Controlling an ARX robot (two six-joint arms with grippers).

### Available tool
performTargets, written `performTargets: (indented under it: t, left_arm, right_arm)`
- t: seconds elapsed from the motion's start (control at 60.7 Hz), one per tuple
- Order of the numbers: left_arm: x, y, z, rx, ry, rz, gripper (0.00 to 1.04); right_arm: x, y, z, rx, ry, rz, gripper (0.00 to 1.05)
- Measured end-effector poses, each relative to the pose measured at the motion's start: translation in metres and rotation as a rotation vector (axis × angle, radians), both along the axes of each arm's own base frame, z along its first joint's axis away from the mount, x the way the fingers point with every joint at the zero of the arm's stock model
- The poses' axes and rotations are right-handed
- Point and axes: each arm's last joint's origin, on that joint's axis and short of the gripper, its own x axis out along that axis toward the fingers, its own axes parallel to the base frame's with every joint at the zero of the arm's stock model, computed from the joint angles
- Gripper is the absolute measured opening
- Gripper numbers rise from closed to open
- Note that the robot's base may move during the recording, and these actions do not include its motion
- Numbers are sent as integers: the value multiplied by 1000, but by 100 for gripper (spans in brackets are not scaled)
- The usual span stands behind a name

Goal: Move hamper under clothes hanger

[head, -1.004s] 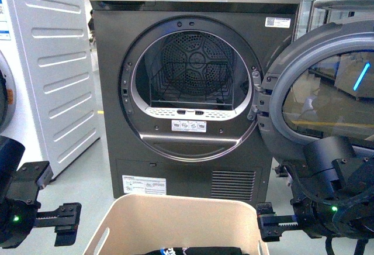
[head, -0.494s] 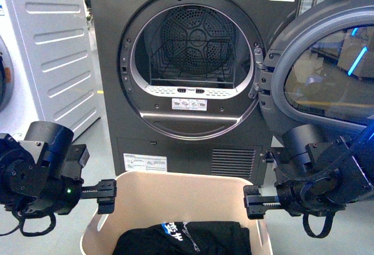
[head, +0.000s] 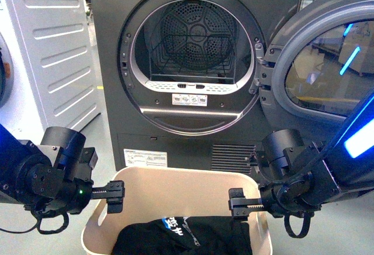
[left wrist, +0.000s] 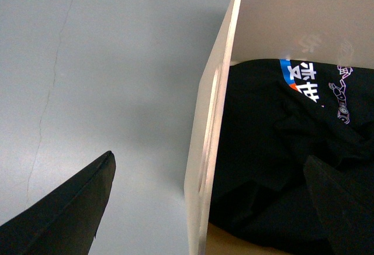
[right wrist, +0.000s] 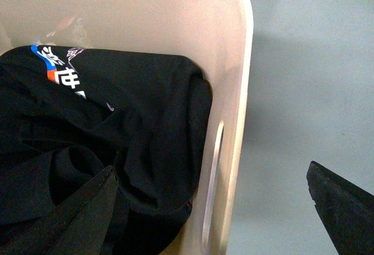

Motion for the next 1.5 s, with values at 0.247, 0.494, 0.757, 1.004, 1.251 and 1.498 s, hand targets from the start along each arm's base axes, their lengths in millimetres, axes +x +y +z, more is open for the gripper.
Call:
performTargets:
  t: [0.247,0.494,0.757,1.004,1.251,1.498]
  left_arm:
    - [-1,0,-9,-8,19,-8,98]
    - [-5,2,-25,-7,48,-5,98]
    - [-5,12,-26,0,48,15,98]
    - [-4,16,-25,7,46,24,98]
    - [0,11,-23,7,29,14,98]
    - [0,10,-29,10,32,14,58]
  right_arm:
    - [-1,3,-10,-8,27,0,97]
    - [2,4,-17,-20,36,-7,97]
    - [4,4,-24,-21,43,-13,97]
    - [4,5,-29,-23,53,-18,97]
    - [4,7,-29,-23,54,-22,96]
    - [3,7,-29,-25,53,-30,56]
